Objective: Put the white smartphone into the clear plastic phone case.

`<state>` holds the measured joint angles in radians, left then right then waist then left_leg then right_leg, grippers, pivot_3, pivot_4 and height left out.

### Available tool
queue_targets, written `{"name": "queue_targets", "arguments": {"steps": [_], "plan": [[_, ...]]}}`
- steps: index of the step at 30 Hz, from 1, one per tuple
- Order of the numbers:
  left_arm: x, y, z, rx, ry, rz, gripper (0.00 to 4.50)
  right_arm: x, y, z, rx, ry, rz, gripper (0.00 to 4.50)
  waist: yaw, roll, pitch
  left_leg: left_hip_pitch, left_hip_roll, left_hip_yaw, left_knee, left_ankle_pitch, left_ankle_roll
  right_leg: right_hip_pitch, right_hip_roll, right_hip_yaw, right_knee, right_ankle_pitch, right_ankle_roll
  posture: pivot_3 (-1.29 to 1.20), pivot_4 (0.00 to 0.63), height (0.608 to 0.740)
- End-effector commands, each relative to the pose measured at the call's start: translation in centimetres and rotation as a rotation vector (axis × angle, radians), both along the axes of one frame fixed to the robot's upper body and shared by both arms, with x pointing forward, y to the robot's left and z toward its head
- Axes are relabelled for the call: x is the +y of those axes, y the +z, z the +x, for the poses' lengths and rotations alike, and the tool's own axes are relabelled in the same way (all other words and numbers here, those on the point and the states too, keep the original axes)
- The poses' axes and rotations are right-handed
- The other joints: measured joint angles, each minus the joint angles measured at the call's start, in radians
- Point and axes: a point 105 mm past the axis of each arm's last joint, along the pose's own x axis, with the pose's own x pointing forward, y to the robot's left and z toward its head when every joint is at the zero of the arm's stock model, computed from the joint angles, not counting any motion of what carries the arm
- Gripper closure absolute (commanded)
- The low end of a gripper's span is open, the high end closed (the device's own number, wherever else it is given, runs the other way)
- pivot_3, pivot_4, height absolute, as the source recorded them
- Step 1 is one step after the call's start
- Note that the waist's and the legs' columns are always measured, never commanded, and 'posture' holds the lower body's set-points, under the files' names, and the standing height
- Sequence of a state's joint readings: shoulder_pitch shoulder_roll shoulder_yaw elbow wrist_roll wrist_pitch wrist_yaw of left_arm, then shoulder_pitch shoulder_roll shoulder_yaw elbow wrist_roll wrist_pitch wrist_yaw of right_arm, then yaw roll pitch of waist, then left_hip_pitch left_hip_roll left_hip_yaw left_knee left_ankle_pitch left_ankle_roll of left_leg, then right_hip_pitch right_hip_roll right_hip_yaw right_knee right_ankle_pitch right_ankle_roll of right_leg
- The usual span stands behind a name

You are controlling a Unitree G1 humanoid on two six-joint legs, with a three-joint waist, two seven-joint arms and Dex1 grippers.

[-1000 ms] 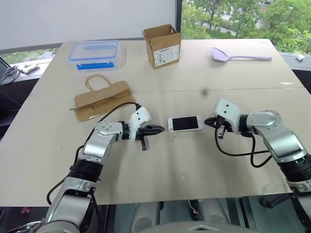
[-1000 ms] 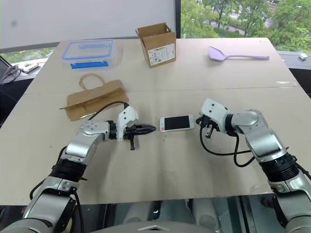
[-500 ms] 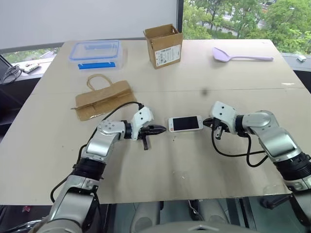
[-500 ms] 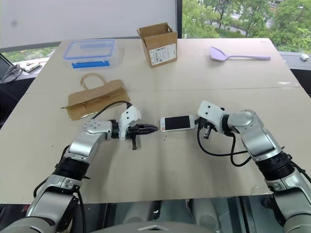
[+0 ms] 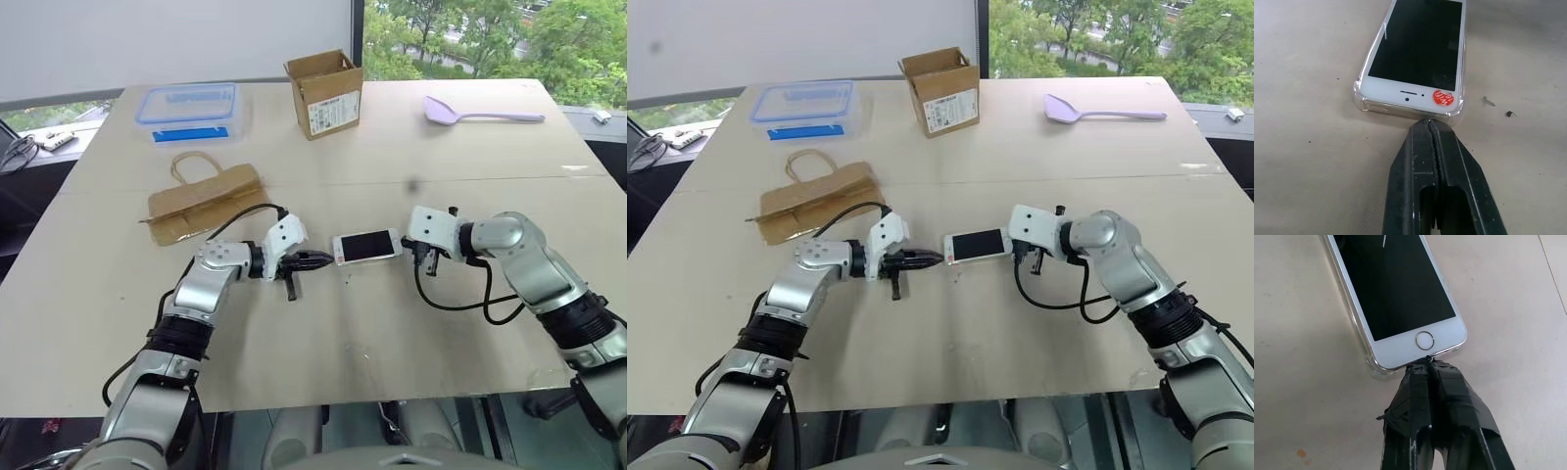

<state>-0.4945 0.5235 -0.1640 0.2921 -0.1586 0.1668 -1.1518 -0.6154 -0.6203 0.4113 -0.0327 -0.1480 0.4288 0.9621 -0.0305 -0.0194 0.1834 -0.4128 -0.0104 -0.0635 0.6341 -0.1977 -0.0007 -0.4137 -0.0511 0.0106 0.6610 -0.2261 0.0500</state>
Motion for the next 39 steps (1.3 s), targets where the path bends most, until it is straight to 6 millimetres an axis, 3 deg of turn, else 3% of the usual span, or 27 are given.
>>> {"name": "queue_targets", "arguments": {"steps": [1, 5, 8, 10, 14, 19, 24, 30, 39], "plan": [[-0.6, 0.7, 0.1, -0.032, -0.018, -0.022, 4.5, 2.2, 0.1, -1.5, 0.009, 0.121, 0.044, 4.43, 0.0, 0.0, 0.0, 0.0, 0.0, 0.0, 0.0, 0.0, 0.0, 0.0, 0.0, 0.0, 0.0, 0.0, 0.0, 0.0, 0.15, 0.74], [1.5, 1.6, -0.5, 0.024, -0.005, -0.066, 4.5, 0.9, 0.6, -1.3, 0.007, 0.065, 0.066, 4.43, -0.004, 0.0, 0.0, 0.0, 0.0, 0.0, 0.0, 0.0, 0.0, 0.0, 0.0, 0.0, 0.0, 0.001, -0.001, 0.0, 0.15, 0.74], [2.7, 3.6, -1.6, 0.076, -0.044, -0.156, 4.5, -0.6, 1.1, -0.9, -0.002, 0.006, 0.08, 4.43, -0.012, 0.0, 0.0, -0.001, 0.001, 0.0, 0.0, 0.0, 0.0, -0.001, 0.001, 0.0, 0.0, 0.001, -0.001, 0.0, 0.15, 0.74], [2.6, 4.9, -1.8, 0.089, -0.06, -0.21, 4.5, -1.7, 1.4, -0.6, -0.009, -0.038, 0.099, 4.43, -0.009, 0.0, 0.001, -0.002, 0.001, 0.0, 0.0, 0.0, 0.0, -0.001, 0.001, 0.0, 0.0, 0.0, -0.001, 0.0, 0.15, 0.74], [1.2, 5.5, -1.6, 0.083, -0.063, -0.239, 4.5, -2.7, 2.2, -0.1, -0.011, -0.099, 0.164, 4.43, -0.001, 0.0, 0.001, -0.001, 0.001, 0.0, 0.0, 0.0, 0.0, 0.0, -0.001, 0.0, -0.002, 0.0, 0.0, 0.0, 0.15, 0.74], [-1.6, 4.1, 0.2, 0.071, 0.009, -0.212, 4.5, -2.9, 4.0, 0.1, -0.026, -0.138, 0.256, 4.43, 0.013, 0.0, 0.001, -0.002, -0.001, -0.001, 0.0, 0.0, 0.0, 0.0, -0.001, 0.0, -0.001, 0.001, -0.001, 0.0, 0.15, 0.74], [-3.9, 2.8, 1.1, 0.074, 0.011, -0.184, 4.5, -2.4, 4.5, -0.4, -0.021, -0.129, 0.279, 4.43, 0.012, 0.0, 0.001, -0.001, -0.001, -0.001, 0.0, 0.0, 0.0, 0.0, 0.0, 0.0, -0.001, 0.001, -0.001, 0.0, 0.15, 0.74], [-3.0, 0.4, 1.2, 0.086, 0.023, -0.071, 4.5, -1.2, 4.9, -0.1, -0.013, -0.109, 0.305, 4.43, 0.011, 0.0, 0.001, -0.001, -0.001, -0.001, 0.0, 0.0, 0.0, 0.0, 0.0, 0.0, -0.001, 0.001, -0.001, 0.0, 0.15, 0.74], [-2.9, -0.5, 0.7, 0.089, 0.029, -0.056, 4.5, 0.8, 2.7, 1.2, 0.071, -0.064, 0.29, 4.43, 0.014, 0.0, 0.0, -0.001, -0.001, 0.0, 0.0, 0.0, 0.0, 0.0, 0.0, 0.0, -0.001, 0.001, -0.001, 0.0, 0.15, 0.74]]}}
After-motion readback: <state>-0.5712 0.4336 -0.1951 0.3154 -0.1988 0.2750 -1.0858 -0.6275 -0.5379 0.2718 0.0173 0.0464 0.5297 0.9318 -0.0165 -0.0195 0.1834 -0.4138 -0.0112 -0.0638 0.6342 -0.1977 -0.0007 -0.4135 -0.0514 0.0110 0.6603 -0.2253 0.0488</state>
